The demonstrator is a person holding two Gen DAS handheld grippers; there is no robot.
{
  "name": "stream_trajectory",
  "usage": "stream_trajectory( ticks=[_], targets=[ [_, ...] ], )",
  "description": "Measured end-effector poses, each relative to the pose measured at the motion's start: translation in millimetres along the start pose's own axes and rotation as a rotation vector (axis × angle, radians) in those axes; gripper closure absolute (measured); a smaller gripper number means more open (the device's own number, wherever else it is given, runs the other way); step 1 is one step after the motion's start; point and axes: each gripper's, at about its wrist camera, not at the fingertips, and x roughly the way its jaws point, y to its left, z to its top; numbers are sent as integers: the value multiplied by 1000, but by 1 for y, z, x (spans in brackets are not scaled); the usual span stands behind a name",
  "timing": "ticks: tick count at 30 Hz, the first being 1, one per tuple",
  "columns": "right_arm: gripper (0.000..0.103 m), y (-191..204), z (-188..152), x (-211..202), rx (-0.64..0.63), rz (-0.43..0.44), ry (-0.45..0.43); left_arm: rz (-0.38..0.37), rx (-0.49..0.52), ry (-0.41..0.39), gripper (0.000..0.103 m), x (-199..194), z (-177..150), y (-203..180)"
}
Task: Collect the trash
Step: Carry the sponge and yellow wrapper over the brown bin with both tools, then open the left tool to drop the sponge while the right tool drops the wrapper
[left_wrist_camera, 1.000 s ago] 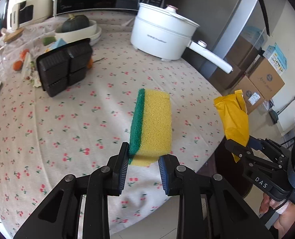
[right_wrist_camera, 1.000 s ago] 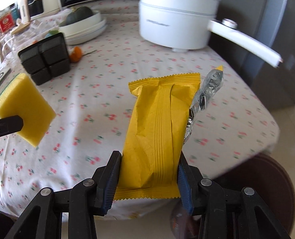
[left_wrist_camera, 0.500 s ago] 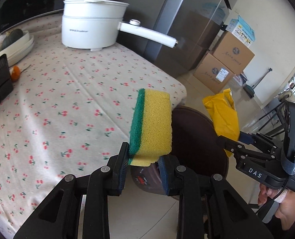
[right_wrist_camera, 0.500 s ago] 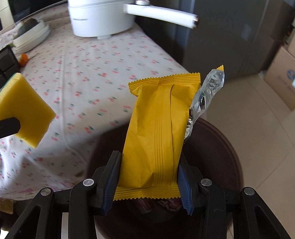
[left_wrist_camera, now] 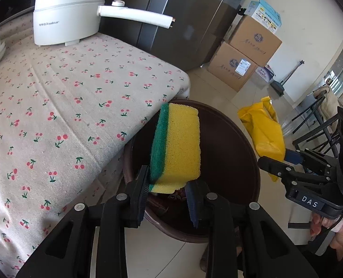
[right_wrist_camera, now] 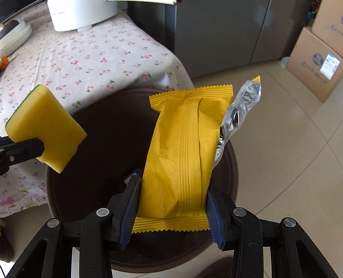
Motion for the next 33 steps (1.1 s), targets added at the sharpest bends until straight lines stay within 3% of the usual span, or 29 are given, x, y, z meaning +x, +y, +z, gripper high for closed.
stream_trajectory(
  ticks=[1, 2, 4, 8, 22, 24, 26, 33],
  targets=[
    [56, -1, 0, 1, 1, -1, 3, 13, -1, 21, 60, 4, 1, 1],
    [56, -2, -1, 1, 3, -1, 5, 28, -4, 50, 44, 8, 1, 2],
    [56, -3, 0, 3, 2, -3, 8, 70, -14, 63, 31, 10, -1, 6],
    [56, -4, 0, 4, 2, -4, 17, 115, 19, 65, 17, 7, -2, 7],
    [54, 12, 5, 13, -27, 8, 38, 203, 28, 17, 5, -39, -6, 40],
    [46, 15, 6, 15, -23, 25, 51, 214, 24, 8, 4, -46, -7, 45],
    [27, 18, 6, 16, -15, 39, 59, 226, 22, 2, 3, -53, -7, 50],
    [18, 36, 11, 14, -51, 32, 47, 267, -3, -5, 3, -72, -12, 72]
  ],
)
